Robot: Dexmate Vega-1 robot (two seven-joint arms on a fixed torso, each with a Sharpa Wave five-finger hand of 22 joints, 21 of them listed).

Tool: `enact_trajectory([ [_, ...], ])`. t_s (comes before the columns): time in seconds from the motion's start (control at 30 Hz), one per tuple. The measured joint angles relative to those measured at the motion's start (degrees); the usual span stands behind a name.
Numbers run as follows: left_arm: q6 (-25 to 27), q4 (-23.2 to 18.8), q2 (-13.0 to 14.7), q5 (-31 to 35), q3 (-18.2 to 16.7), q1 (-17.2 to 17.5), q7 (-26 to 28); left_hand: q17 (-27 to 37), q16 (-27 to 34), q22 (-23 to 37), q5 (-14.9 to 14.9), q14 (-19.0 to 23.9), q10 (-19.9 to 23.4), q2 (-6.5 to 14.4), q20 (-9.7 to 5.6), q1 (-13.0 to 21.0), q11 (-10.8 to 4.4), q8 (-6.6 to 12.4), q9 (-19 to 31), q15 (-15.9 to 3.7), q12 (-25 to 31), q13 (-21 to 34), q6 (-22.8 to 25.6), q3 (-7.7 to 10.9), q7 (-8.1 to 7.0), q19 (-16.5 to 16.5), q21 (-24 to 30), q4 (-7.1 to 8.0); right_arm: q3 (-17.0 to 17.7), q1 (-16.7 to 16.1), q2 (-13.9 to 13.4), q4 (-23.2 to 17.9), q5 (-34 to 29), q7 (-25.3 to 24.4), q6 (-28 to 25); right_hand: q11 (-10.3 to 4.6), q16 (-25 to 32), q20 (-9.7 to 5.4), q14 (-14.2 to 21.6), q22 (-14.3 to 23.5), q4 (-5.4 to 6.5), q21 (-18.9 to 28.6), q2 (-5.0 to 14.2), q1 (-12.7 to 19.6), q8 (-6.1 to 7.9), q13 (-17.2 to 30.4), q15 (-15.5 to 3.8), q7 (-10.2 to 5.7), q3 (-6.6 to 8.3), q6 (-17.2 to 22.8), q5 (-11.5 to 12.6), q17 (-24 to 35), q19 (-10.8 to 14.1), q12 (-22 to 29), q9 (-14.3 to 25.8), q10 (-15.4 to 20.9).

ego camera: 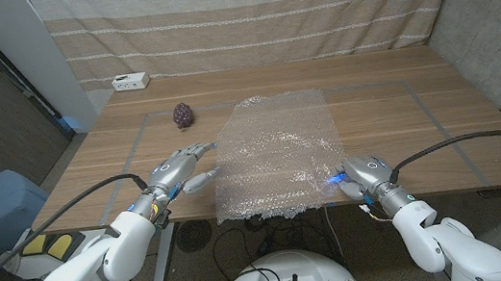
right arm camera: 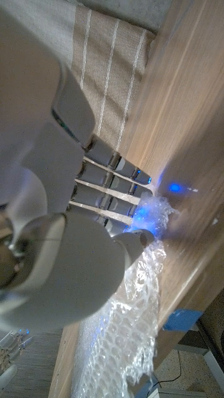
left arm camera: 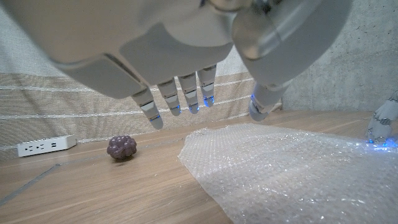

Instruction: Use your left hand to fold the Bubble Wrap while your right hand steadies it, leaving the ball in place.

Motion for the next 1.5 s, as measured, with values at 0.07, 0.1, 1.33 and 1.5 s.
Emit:
enact_trajectory([
  [0.07, 0.3, -0.1, 0.3, 0.3, 0.3, -0.2, -0.5, 0.0, 0.0, 0.0, 0.0, -0.2, 0.0, -1.2, -0.03, 0.1, 0.00, 0.00, 0.0, -0.20, 0.0, 0.0, 0.0, -0.38, -0.16, 0.0, -0.2, -0.26, 0.3, -0.2, 0.4, 0.5, 0.0, -1.2, 0.8, -0.06, 0.4, -0.10, 0.1, 0.0, 0.02, 0.0, 0.12, 0.1, 0.22, 0.0, -0.09, 0.00, -0.47, 0.8, -0.2, 0.2, 0.1, 0.3, 0.0, 0.7],
  [0.1, 0.4, -0.1, 0.5, 0.5, 0.4, -0.3, -0.8, 0.0, 0.0, -0.1, 0.0, -0.3, 0.0, -1.9, -0.03, -0.1, 0.01, 0.02, 0.0, -0.27, 0.0, 0.0, 0.4, -0.91, -0.49, 0.0, -0.2, -0.32, 0.5, -0.3, 0.6, 0.8, 0.0, -1.7, 1.2, 0.04, 0.4, -0.10, 0.4, 0.0, 0.01, 0.0, 0.12, 0.1, 0.22, -0.1, -0.05, 0.01, -0.47, 1.1, -0.2, 0.3, 0.1, 0.4, 0.0, 0.9],
  [1.33, 13.7, -3.7, 8.2, 22.8, 11.7, -7.5, -15.9, 0.0, 2.0, -0.7, 2.2, 8.1, 16.4, -11.2, -0.73, 10.4, -4.29, 3.21, 0.3, -4.86, 4.1, 0.6, 17.6, -4.48, -1.78, 3.2, -1.0, -0.72, 2.6, 2.3, 14.9, 8.0, -0.3, -13.9, 4.6, 2.30, 3.6, 0.85, 10.6, 0.0, 0.13, 0.0, -0.07, 0.9, 0.42, 1.9, -2.03, 1.95, -1.23, 5.7, -0.4, 1.9, -0.2, 6.4, -0.4, 9.3],
  [1.5, 14.6, -3.1, 7.7, 26.1, 13.8, -9.1, -17.8, 0.0, 2.0, -0.7, 2.2, 9.2, 17.1, -11.2, -0.80, 10.9, -4.37, 3.43, 0.3, -4.61, 4.1, 0.6, 19.3, -4.78, -1.81, 3.2, -1.0, -0.42, 3.2, 2.3, 15.4, 8.2, 1.1, -14.5, 5.3, 2.33, 3.3, 0.84, 10.8, 0.0, -0.09, 0.0, -0.07, 0.9, 0.39, 2.2, -2.23, 1.95, -1.00, 5.7, -0.4, 1.7, -0.2, 6.4, -0.4, 9.3],
])
